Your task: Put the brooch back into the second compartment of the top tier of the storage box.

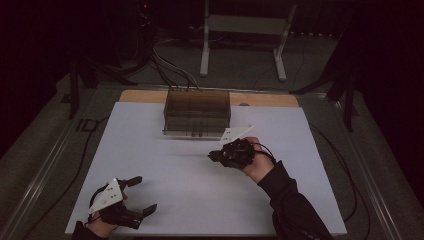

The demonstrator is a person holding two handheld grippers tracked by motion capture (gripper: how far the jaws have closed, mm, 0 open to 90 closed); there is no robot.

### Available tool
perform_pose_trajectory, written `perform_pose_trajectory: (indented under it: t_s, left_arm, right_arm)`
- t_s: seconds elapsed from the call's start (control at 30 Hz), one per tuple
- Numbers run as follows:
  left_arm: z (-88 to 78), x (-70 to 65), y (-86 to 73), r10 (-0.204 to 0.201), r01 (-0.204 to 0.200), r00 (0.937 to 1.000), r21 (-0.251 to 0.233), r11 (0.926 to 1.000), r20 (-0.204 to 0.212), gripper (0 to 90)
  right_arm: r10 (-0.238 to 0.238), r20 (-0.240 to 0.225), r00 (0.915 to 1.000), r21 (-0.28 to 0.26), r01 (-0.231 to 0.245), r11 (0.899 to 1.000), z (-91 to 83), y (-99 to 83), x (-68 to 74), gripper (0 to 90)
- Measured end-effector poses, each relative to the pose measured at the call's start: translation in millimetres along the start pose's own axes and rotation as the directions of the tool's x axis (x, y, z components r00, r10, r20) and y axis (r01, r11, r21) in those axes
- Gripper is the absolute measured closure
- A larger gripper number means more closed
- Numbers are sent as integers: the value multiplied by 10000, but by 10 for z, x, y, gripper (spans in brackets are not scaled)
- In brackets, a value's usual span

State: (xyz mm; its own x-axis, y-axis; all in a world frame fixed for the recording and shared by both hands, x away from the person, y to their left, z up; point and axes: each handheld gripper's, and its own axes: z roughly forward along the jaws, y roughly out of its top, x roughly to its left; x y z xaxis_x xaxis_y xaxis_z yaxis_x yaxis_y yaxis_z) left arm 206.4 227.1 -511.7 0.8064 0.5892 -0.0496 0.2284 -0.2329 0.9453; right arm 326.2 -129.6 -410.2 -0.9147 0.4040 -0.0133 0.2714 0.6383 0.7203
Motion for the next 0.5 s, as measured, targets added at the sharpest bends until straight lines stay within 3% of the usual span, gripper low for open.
perform_pose_trajectory:
  t_s: [0.5]
  left_arm:
    - [-6,0,-2,0,0,10000,-16,10000,15,6]
  right_arm:
    - [4,181,9998,-184,-1,9998,-27,150,-87,853]
